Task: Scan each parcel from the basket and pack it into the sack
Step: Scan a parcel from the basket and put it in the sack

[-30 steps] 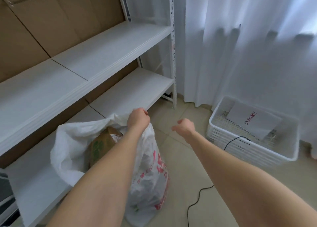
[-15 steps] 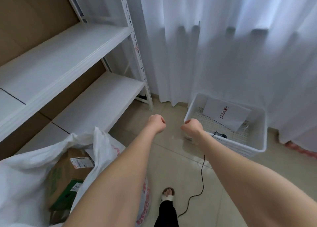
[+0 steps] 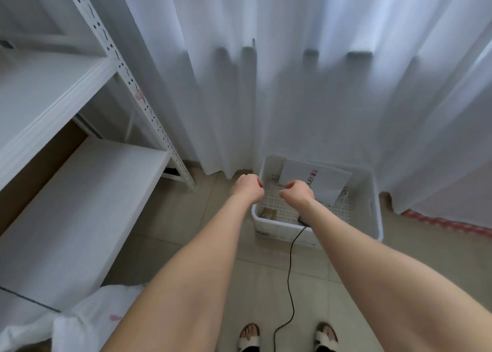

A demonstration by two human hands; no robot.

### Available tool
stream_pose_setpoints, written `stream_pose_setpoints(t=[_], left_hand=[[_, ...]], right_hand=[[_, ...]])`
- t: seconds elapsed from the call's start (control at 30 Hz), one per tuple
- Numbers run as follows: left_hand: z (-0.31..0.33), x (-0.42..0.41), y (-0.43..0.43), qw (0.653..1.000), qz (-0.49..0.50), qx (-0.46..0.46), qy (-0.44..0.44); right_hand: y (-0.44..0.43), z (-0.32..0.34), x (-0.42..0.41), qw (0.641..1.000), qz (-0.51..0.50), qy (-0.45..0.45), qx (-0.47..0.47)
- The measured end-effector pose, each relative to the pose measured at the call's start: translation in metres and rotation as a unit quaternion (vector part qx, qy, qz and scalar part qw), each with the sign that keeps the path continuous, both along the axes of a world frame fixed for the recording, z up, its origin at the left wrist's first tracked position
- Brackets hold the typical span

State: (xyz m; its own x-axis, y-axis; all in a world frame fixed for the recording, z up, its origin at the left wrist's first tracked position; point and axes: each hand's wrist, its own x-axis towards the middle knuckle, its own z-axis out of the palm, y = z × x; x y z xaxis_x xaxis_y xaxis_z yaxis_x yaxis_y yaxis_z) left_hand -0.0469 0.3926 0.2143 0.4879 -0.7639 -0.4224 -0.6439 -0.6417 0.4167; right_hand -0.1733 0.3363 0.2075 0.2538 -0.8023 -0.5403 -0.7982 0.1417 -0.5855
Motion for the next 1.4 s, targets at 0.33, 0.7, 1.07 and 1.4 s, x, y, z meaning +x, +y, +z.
stream_pose_setpoints(t=[0.33, 0.7, 1.07, 1.4], left_hand=[[-0.068, -0.02, -0.152, 0.998, 0.032, 0.049, 0.021], [-0.223, -0.037, -0.288, 0.993, 0.026, 0.105, 0.054], [-0.476, -0.035, -0.308, 0.974, -0.041, 0.211, 0.075], [-0.65, -0.001, -0.284, 0.944, 0.019, 0.328, -0.033]], right_hand=[[-0.16, -0.087, -0.014, 0.998, 0.015, 0.021, 0.059], [-0.284, -0.244, -0.027, 0.99, -0.048, 0.052, 0.122], [-0.317, -0.488, -0.071, 0.961, -0.095, 0.118, 0.23], [-0.326, -0.653, -0.079, 0.929, -0.057, 0.159, 0.328]])
